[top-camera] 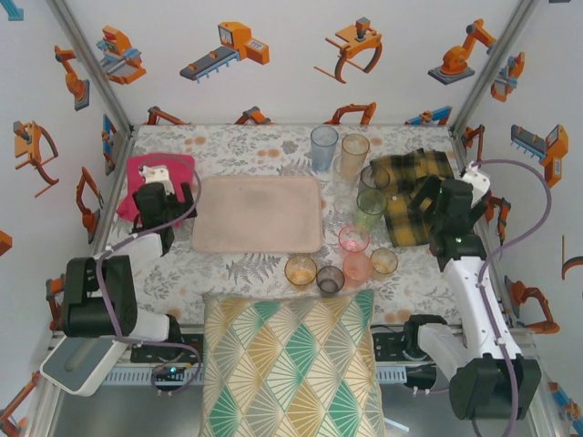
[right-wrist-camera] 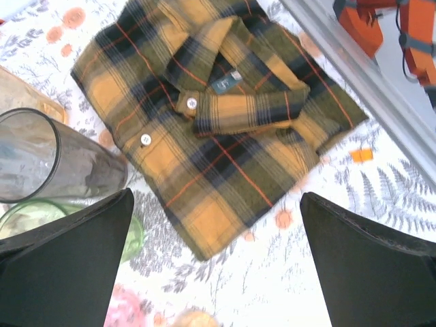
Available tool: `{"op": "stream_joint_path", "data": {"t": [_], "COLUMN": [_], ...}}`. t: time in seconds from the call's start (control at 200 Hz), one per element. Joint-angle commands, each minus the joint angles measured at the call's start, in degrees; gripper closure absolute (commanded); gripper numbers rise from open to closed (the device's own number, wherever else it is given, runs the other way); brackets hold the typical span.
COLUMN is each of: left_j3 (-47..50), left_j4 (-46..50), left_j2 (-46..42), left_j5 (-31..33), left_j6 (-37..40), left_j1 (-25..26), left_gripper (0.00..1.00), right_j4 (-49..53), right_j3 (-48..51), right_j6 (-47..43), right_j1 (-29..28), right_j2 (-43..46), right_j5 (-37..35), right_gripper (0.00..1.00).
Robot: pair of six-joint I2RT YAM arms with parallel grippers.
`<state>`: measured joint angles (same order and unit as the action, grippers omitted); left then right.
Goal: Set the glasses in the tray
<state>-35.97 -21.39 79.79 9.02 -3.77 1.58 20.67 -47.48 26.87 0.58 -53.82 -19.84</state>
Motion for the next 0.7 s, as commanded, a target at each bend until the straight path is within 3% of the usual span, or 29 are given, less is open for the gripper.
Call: {"op": "stream_joint_path", "data": {"t": [0.0,0.13,0.195,0.26,0.315,0.481,0.611,0.691], "left_j3": [-5.11,-12.82,-19.05,-25.30,-29.34,-37.84,-44.09,-47.35], "left_j4": [11.21,24.66,36.35,46.12,51.81,62.56,70.45,75.08], "left_j2": [-3.84,-5.52,-5.75,-5.54,-5.72,-8.47,-9.65,-9.92], "left_j5": [-1.06,-3.08,-7.61,-9.35,-10.07,-12.81,-15.20,-17.45], "left_j6": [-0.51,2.28,6.67,8.93,10.20,13.08,16.00,17.38], "left_j1": [0.41,0.87,0.90,0.91,0.84,0.88,0.94,0.96], "left_gripper": [0.03,0.03,0.03,0.03,0.03,0.03,0.03,0.03], "right_j4": [16.38,19.86,18.11,6.52,5.10,20.52,30.04,32.51], "right_j3": [-6.57,-12.10,-12.46,-5.40,-4.44,-13.22,-18.07,-19.21], "right_j6": [9.17,12.62,12.64,11.86,13.53,8.15,5.41,4.68], "right_j1": [0.21,0.15,0.21,0.21,0.21,0.21,0.14,0.04], "right_j2": [-1.57,-0.57,2.76,8.19,9.82,4.08,0.29,-0.76], "right_j5": [-1.15,3.74,12.75,22.24,21.43,20.20,20.45,23.78], "right_gripper": [0.00,0.01,0.01,0.01,0.01,0.01,0.12,0.13]}}
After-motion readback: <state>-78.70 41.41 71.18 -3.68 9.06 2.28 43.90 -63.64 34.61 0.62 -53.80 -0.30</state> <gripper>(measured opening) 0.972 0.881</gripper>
